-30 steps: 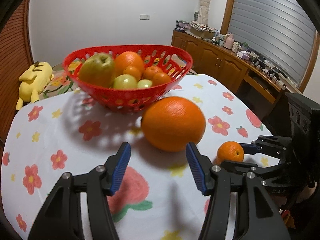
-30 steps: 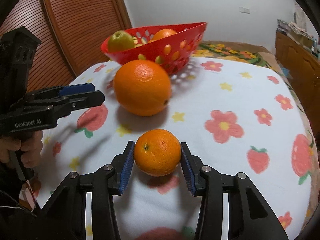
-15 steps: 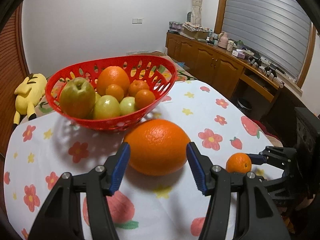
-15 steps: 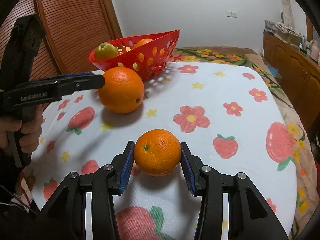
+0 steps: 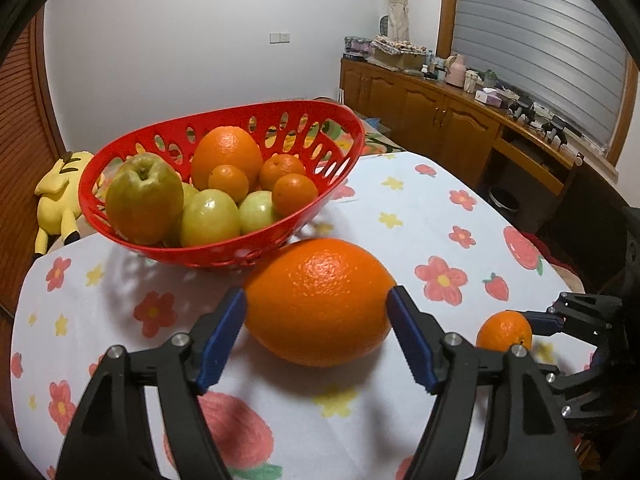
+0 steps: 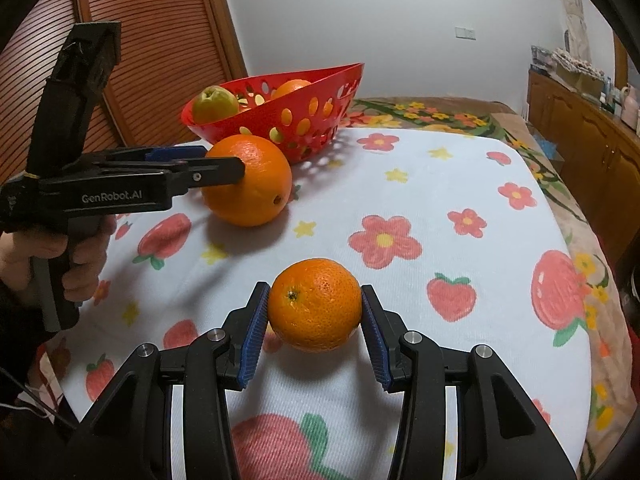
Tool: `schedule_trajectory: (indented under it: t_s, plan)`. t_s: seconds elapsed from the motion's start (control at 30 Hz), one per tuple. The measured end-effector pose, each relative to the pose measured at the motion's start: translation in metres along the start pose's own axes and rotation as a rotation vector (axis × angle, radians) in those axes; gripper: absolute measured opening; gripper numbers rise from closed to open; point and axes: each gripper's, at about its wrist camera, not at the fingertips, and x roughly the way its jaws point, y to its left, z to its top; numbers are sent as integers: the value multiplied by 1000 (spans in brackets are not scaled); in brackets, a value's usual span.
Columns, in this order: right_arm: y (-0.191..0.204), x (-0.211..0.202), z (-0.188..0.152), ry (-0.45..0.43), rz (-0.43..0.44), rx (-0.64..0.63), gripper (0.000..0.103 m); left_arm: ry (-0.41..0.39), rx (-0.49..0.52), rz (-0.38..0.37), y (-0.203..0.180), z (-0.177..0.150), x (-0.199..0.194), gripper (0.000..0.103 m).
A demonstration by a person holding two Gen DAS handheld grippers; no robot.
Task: Organize fruits
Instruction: 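Close the left gripper around the large orange on the table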
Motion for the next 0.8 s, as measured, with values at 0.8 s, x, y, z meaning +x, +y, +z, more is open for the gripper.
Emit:
schedule_trajectory:
  t_s: [0.8]
  plan:
    - [-1,0,0,-1,-3,0,45,63,-64,-49,1,3,37,95]
